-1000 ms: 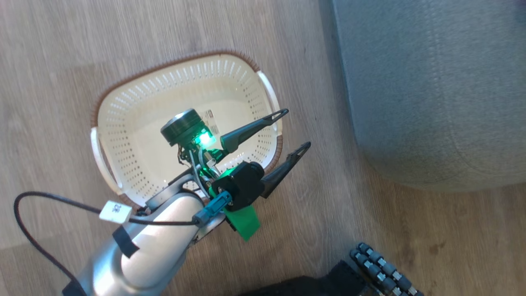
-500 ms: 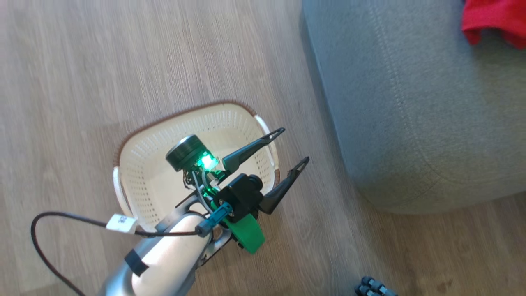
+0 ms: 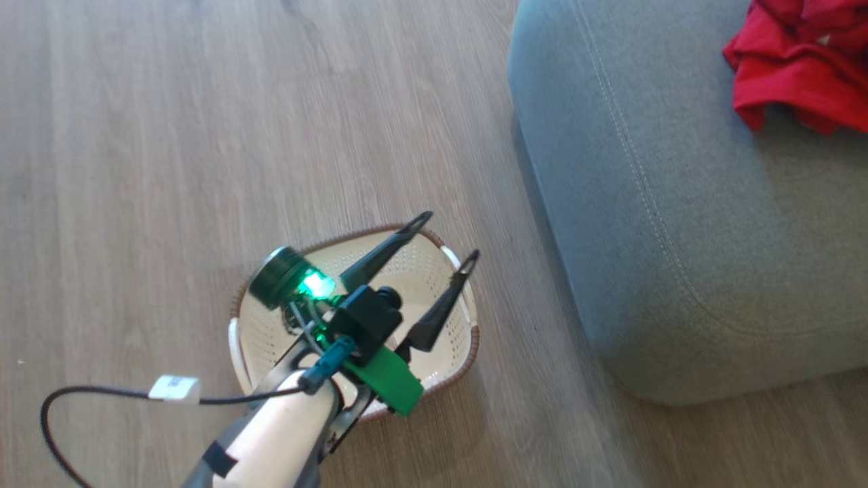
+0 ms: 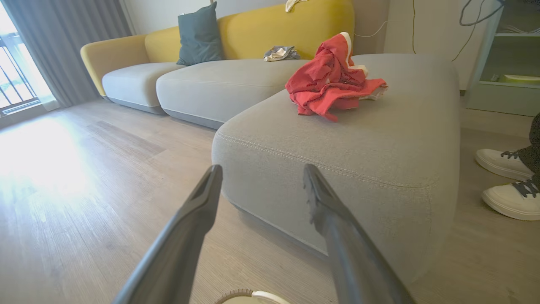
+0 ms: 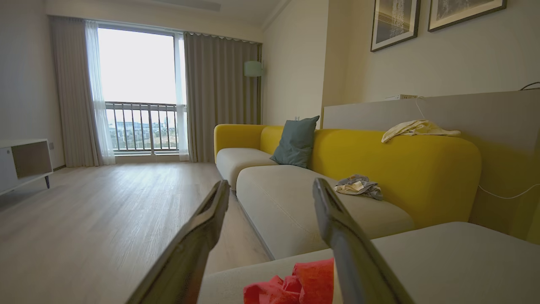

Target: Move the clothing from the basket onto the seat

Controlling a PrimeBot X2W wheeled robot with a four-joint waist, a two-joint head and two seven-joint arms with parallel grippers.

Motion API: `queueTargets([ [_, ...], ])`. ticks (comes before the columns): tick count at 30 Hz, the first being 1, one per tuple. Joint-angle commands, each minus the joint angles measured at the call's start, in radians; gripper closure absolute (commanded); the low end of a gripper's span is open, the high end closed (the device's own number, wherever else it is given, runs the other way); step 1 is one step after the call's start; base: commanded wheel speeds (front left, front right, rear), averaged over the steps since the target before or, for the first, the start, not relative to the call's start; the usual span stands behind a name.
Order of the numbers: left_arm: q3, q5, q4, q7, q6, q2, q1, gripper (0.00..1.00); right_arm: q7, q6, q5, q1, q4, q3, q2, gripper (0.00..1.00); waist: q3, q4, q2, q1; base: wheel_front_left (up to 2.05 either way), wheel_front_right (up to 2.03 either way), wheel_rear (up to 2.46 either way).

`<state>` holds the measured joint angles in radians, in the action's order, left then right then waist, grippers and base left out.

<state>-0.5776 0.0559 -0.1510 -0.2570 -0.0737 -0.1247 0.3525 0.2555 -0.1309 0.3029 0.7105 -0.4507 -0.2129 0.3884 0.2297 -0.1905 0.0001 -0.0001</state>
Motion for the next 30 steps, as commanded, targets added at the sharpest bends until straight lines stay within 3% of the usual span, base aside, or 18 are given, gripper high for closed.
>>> queueTargets([
  [1,0.058,0.005,0.016,-0.005,0.023,0.008,-0.002,0.00,0.006,0.000,0.018,-0.028,0.067,0.021,0.005,0.00,-0.030,0.019,-0.0001,0.0001,0.00,0.00,0.00],
  [11,0.232,0.014,0.008,-0.005,0.138,0.043,-0.076,0.00,0.006,0.000,0.056,-0.295,0.300,0.118,-0.074,0.00,-0.101,0.118,-0.0001,0.0001,0.00,0.00,0.00],
  [15,0.305,0.026,0.010,-0.005,0.178,0.055,-0.104,0.00,0.006,0.000,0.034,-0.389,0.368,0.152,-0.134,0.00,-0.117,0.164,-0.0001,0.0001,0.00,0.00,0.00],
  [25,0.452,0.050,0.021,-0.005,0.268,0.072,-0.166,0.00,0.006,0.000,-0.023,-0.525,0.377,0.212,-0.254,0.00,-0.151,0.231,-0.0001,0.0001,0.00,0.00,0.00],
  [30,0.469,0.079,0.020,-0.005,0.273,0.074,-0.201,0.00,0.006,0.000,-0.061,-0.570,0.353,0.210,-0.293,0.00,-0.169,0.247,-0.0001,0.0001,0.00,0.00,0.00],
])
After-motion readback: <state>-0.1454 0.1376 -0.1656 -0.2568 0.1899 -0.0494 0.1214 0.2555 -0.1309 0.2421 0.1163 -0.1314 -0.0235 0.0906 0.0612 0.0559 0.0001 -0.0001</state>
